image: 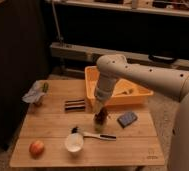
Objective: Place grapes in plastic cup
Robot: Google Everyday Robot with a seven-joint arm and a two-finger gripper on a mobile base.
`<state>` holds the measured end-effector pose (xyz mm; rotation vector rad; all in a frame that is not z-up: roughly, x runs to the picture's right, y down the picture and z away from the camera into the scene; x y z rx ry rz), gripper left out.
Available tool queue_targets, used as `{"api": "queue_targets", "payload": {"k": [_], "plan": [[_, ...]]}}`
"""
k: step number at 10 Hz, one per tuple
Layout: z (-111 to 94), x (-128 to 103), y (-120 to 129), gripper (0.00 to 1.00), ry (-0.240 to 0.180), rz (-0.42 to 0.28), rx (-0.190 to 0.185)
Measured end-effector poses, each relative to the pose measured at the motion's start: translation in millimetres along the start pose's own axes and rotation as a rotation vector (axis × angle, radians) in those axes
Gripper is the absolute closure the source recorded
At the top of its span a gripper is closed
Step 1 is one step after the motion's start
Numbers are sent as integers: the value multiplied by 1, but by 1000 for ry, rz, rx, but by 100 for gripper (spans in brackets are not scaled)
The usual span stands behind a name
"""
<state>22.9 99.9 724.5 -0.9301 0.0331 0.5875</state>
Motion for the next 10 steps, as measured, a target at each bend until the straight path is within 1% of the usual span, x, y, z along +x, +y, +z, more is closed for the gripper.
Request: {"api": "queue_targets", "payload": {"k": [4,6,7,9,10], "plan": [[3,0,0,99,4,-2,-9],[4,0,0,85,8,-2,-12],[4,-1,-1,71,10,-1,-13],[4,-1,-2,55,9,-1,-14],[3,-2,-3,44,9,-2,-13]]}}
